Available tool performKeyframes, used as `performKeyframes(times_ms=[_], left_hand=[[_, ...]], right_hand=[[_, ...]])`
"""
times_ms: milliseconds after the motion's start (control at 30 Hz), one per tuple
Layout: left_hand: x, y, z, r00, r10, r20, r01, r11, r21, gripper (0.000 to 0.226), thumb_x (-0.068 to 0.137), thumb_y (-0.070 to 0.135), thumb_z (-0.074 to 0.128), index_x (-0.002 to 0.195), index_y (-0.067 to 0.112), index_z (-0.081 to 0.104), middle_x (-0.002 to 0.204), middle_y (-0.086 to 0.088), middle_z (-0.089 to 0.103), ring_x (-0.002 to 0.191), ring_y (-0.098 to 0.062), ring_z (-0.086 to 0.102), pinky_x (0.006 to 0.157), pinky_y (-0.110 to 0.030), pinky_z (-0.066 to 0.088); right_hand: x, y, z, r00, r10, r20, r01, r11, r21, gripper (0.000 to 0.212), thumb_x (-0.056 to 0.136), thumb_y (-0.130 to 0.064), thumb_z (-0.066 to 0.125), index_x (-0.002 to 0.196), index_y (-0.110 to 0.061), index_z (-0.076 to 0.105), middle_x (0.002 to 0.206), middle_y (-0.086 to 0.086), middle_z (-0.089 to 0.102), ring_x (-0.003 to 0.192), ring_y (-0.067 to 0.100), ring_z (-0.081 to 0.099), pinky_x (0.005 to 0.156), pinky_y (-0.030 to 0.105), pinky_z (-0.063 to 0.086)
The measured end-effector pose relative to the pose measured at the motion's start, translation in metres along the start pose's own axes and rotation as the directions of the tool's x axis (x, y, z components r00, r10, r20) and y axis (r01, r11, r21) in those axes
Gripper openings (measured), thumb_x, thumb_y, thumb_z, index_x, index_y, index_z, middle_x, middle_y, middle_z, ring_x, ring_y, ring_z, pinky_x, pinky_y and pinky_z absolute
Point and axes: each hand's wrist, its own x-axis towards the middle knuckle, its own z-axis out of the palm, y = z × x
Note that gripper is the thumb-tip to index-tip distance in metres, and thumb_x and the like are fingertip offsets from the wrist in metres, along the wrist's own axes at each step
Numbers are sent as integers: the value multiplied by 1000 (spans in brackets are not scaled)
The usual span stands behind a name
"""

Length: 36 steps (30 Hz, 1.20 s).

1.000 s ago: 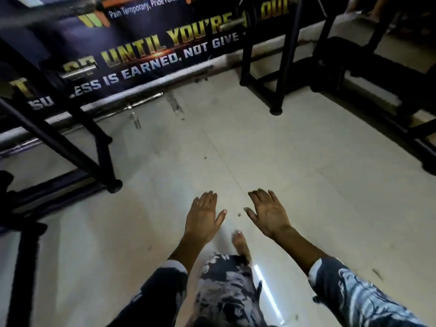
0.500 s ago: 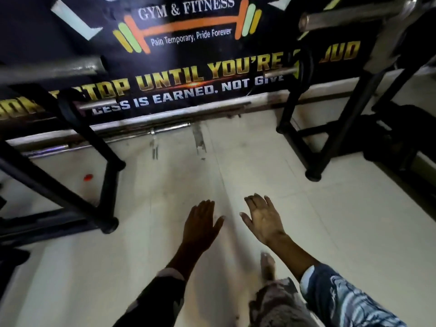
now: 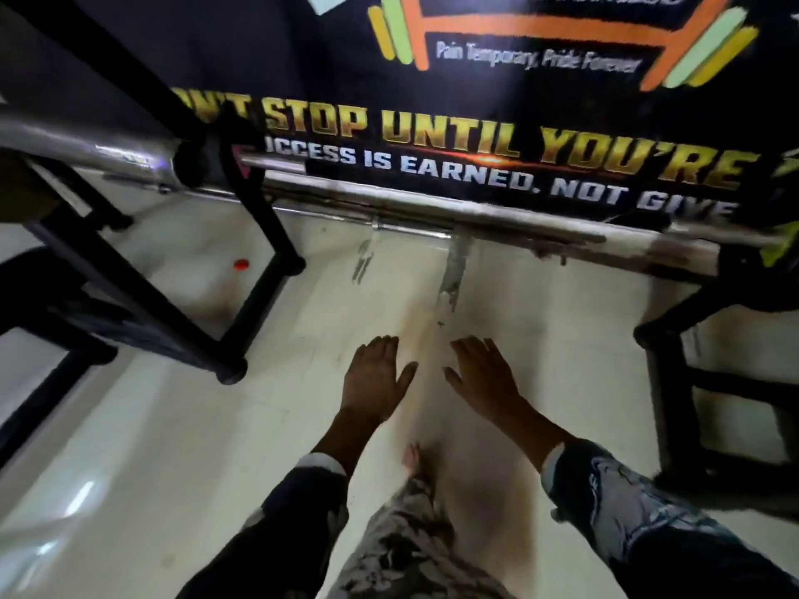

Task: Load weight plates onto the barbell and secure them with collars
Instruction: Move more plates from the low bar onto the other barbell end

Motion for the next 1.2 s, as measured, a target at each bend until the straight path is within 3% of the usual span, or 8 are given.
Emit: performKeyframes(times_ms=[233, 567, 933, 1100, 1200], left_hand=[[159, -42, 10, 976, -215, -20, 214, 976, -35, 57, 97, 45, 39, 138, 7, 38, 140, -12, 47, 129, -25, 41, 110, -32, 27], [348, -106, -37, 892, -443, -83, 437, 895, -87, 54, 96, 44, 42, 136, 7, 40, 139, -14, 47, 129, -28, 41, 108, -35, 28], [512, -201, -72, 574, -790, -214, 755, 612, -236, 54, 96, 43, 42, 136, 7, 39, 142, -15, 45, 132, -29, 38, 112, -38, 25], [557, -275, -84, 395, -863, -315, 787, 495, -369, 50, 93, 38, 52, 132, 7, 46, 134, -13, 53, 125, -29, 46, 104, -38, 35], [574, -339, -70, 284, -900, -331, 761, 422, -493, 60, 90, 35, 58, 139, 6, 37, 143, -15, 44, 132, -29, 39, 109, -37, 30]], right_hand=[[186, 31, -17, 987, -140, 82, 145, 987, -66, 48, 97, -34, 39, 137, -7, 35, 140, 11, 43, 135, 22, 32, 115, 36, 14], [425, 32, -68, 935, -354, 38, 353, 935, 24, 47, 97, -34, 40, 136, -7, 38, 137, 10, 48, 132, 21, 36, 115, 35, 12], [697, -31, -91, 725, -679, 110, 680, 732, 33, 50, 96, -35, 41, 139, -9, 35, 140, 9, 44, 133, 20, 35, 116, 34, 14], [791, -104, -87, 619, -784, 51, 777, 621, 106, 52, 96, -36, 43, 139, -8, 35, 141, 10, 45, 133, 21, 37, 114, 33, 20], [846, -159, -65, 634, -773, 10, 748, 617, 245, 59, 93, -38, 50, 142, -11, 31, 144, 10, 41, 134, 24, 35, 114, 37, 24]])
